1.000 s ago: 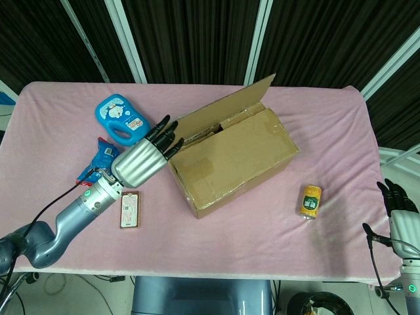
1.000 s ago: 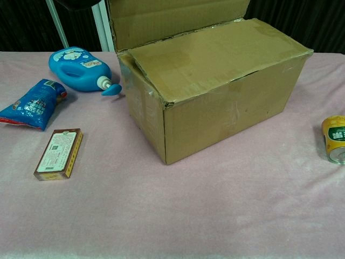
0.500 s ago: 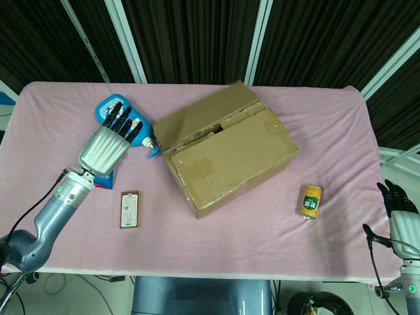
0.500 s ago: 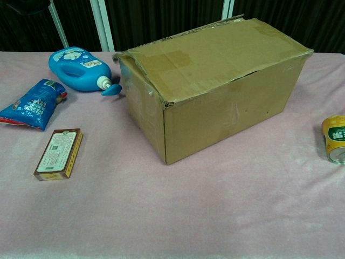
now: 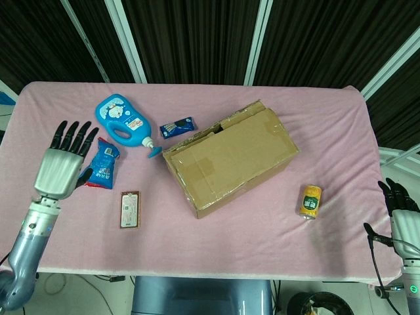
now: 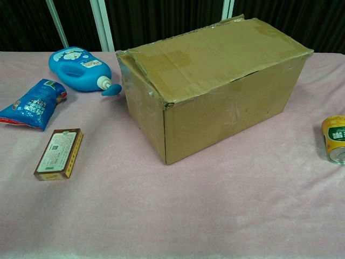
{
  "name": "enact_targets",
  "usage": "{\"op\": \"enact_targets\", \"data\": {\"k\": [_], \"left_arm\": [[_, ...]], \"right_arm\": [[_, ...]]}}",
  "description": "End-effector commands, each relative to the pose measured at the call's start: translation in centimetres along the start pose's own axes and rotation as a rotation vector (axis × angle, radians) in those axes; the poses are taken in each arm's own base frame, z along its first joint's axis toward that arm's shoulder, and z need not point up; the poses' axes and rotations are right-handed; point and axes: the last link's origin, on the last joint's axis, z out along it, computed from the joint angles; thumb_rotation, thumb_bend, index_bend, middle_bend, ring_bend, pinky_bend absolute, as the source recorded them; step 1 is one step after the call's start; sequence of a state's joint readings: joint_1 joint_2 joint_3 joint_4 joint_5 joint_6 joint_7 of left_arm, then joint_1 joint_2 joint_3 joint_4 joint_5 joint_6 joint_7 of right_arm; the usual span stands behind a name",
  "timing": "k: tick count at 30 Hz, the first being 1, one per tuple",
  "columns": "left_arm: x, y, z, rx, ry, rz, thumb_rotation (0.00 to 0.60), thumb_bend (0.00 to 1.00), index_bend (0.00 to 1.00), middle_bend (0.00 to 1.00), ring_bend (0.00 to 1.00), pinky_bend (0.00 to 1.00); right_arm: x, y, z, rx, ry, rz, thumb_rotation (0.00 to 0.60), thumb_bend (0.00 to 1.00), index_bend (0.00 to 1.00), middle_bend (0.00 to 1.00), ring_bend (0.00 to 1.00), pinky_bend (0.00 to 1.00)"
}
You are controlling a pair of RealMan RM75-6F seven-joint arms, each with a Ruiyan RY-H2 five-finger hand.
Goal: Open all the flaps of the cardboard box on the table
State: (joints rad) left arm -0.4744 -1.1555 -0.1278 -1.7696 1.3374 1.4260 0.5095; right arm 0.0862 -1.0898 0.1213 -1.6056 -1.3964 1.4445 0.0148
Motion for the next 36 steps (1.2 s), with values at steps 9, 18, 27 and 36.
{"op": "enact_targets", "data": {"k": [9,18,27,36], "left_arm": [[-4.0,-3.2,-9.6,0.206,-0.043,-0.231,0.600,0.19,0.00,0.00,0.00,0.00],[-4.9,-4.5,-9.3,0.236,-0.056,-0.303,0.600,0.20,0.00,0.00,0.00,0.00],[-5.3,-5.2,-9.0,0.253,-0.080,-0.355,0.600,0.20,0.00,0.00,0.00,0.00],[-5.6,-5.5,-8.7,0.271,-0.093,-0.376,0.600,0.20,0.01,0.00,0.00,0.00]], "right_arm": [[3.9,-7.6,6.1,0.219,0.015,-0.066,0.600,0.32,0.00,0.00,0.00,0.21],[5.0,-18.3,13.0,0.463,-0.037,-0.162,0.600,0.97,0.01,0.00,0.00,0.21],[2.0,-28.0,17.4,0.638,-0.112,-0.233,0.600,1.00,0.21,0.11,0.05,0.21],[-1.0,-34.0,19.8,0.699,-0.153,-0.248,0.600,1.00,0.31,0.19,0.08,0.21]]}}
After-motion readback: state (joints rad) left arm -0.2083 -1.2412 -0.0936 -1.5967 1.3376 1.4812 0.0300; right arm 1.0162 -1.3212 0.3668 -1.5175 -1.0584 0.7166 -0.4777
